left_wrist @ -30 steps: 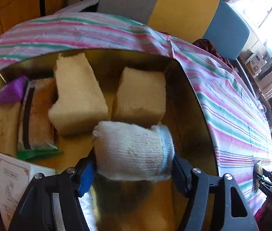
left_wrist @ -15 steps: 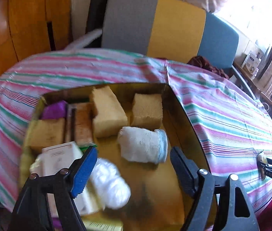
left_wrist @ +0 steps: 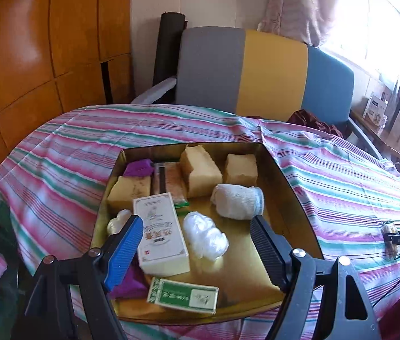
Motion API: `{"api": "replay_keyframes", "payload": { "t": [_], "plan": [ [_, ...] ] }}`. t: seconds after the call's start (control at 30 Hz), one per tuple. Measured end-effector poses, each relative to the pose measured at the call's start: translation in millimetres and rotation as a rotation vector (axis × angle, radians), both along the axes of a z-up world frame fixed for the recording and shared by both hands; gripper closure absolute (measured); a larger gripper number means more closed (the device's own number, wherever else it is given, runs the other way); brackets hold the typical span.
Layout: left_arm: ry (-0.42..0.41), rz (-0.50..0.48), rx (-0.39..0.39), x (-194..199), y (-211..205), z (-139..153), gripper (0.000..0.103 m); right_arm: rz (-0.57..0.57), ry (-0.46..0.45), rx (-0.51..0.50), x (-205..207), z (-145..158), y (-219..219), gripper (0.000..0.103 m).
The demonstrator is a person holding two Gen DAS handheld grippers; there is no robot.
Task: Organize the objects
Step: 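Carry the WEIDAN cracker packet into the gold tray and release it with the right gripper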
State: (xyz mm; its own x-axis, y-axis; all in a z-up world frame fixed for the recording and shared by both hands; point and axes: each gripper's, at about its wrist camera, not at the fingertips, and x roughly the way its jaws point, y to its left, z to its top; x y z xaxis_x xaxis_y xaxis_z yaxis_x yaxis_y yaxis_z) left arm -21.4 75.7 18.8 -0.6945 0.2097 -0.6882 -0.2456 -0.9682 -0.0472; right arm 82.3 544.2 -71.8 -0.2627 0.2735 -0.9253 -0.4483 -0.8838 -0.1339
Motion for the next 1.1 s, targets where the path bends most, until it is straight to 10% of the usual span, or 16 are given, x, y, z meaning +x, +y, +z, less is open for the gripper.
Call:
{"api": "replay_keyframes", "payload": {
  "t": [0.33,0.77,1.1],
  "plan": [
    [-0.019,0.053,0.025,3,-24,-11,0.024,0.023,0.150,-0.148,-17,29,-72,0.055],
    [-0.004,0.142,0.041,2,-63,-12,0.024,0.394,0.362,-0.267,-74,98,-251,0.055],
    [0.002,0.229,0.026,5,-99,-15,0.024,0.603,0.204,-0.266,-117,48,-358,0.055]
  ]
}}
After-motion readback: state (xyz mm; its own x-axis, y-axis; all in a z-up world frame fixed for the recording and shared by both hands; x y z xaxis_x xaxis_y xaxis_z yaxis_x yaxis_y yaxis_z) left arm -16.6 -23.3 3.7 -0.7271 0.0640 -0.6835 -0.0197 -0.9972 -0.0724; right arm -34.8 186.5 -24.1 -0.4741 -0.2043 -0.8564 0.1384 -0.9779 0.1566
